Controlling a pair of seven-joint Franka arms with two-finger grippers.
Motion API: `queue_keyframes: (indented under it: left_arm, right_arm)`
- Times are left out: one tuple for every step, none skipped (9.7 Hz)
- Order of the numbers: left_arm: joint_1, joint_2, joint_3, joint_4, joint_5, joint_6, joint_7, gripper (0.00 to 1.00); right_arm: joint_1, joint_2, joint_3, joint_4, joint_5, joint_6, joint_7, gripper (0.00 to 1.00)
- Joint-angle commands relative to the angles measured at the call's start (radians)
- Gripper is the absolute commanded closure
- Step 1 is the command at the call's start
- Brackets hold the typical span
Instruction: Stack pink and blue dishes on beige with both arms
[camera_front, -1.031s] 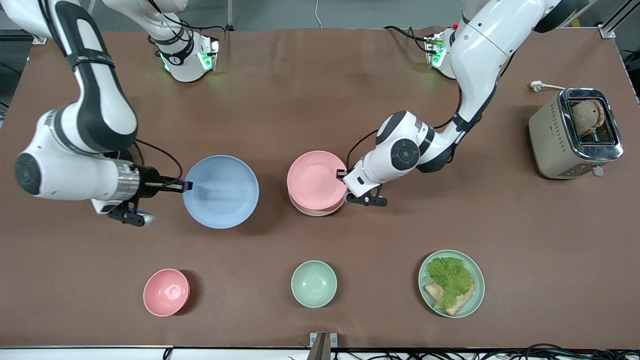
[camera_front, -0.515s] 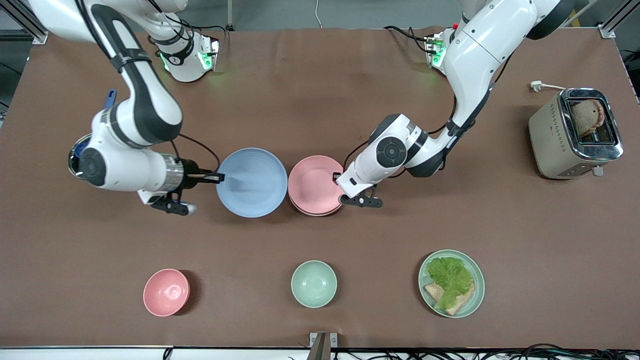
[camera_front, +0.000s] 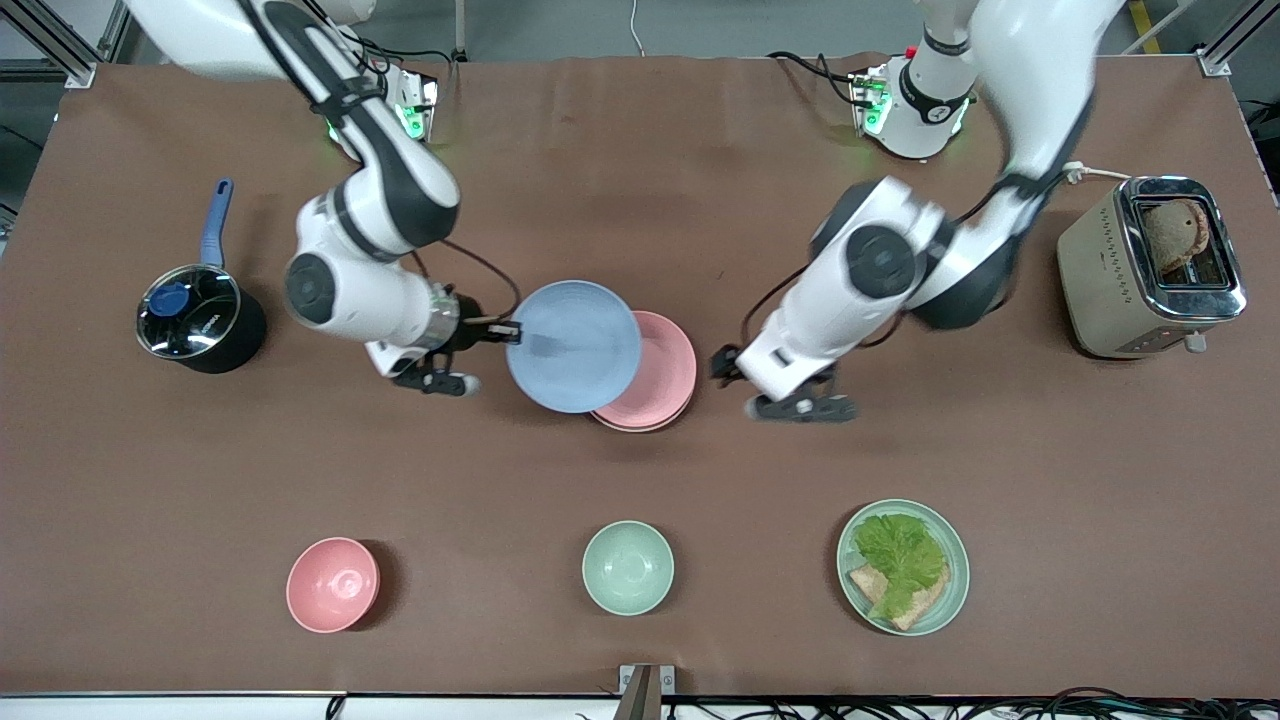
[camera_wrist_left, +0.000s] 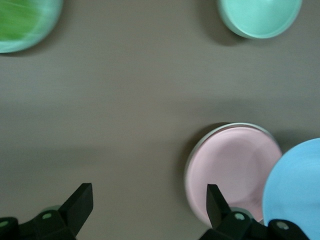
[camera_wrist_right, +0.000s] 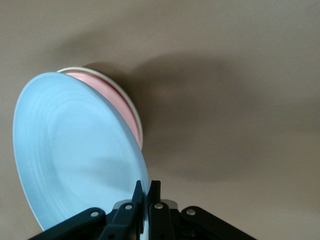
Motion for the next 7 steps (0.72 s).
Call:
queue_keyframes:
  left_arm:
    - [0.037,-0.148,0.113,-0.058,0.003,-0.062,0.125,0.0]
    - [0.032,-0.197,0.164,-0.057,0.001,-0.123,0.202,0.0]
    - [0.031,-0.248,0.225,-0.055,-0.013,-0.163,0.286,0.0]
    - [0.026,-0.301,0.294,-0.057,-0.067,-0.188,0.369,0.0]
    - [0.023,-0.346,0.357,-0.055,-0.094,-0.231,0.448,0.0]
    - [0.014,-0.4,0.414,-0.054,-0.102,-0.284,0.544,0.0]
    - [0.008,-0.453,0.459,-0.055,-0.103,-0.343,0.589,0.0]
  right_arm:
    - [0.019,0.006,0.04,-0.071,0.017,0.121,0.025,0.98]
    - [0.03,0.041,0.043,-0.091,0.017,0.201,0.025,0.98]
    - [0.042,0.078,0.055,-0.097,0.017,0.267,0.023,0.98]
    - [0.051,0.101,0.058,-0.097,0.016,0.301,0.023,0.98]
    - [0.061,0.116,0.058,-0.097,0.016,0.318,0.022,0.97]
    - [0.062,0.139,0.058,-0.095,0.013,0.343,0.022,0.96]
    - [0.071,0.161,0.058,-0.097,0.011,0.378,0.019,0.96]
